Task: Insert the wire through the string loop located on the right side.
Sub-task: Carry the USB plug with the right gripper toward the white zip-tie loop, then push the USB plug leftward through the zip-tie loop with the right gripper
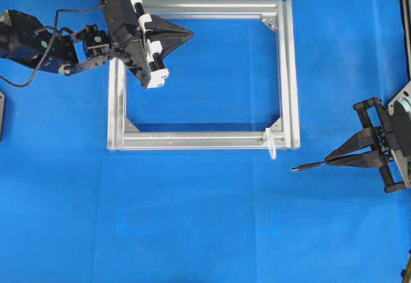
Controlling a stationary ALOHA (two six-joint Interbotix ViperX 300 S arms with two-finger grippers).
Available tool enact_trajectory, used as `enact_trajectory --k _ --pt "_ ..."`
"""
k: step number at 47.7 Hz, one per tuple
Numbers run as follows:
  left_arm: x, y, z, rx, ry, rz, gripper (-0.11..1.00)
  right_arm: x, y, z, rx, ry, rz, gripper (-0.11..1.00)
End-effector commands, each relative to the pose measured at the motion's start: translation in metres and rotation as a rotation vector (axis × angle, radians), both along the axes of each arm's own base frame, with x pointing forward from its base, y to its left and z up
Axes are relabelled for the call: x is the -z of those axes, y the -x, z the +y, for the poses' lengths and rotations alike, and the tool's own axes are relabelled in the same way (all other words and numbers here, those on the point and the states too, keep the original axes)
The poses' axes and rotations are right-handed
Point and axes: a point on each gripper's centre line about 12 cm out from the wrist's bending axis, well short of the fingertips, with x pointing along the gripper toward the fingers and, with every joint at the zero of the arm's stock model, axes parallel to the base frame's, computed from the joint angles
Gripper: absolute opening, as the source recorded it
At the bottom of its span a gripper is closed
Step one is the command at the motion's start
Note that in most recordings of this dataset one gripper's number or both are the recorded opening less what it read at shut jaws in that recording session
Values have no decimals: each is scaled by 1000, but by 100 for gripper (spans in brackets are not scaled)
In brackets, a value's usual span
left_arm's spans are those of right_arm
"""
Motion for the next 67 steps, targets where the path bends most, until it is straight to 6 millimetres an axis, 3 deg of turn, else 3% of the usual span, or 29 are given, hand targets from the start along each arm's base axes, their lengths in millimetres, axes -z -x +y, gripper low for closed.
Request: enact_trajectory --k 1,14,67 --pt "-17 -5 0 6 -17 -53 0 -1 -5 -7 46 -4 -2 -4" --pt "-17 -5 -1 9 -17 -53 0 7 -13 -31 179 10 9 -4" --pt "-18 -6 -1 9 -19 -57 0 9 -15 -31 180 15 13 -4"
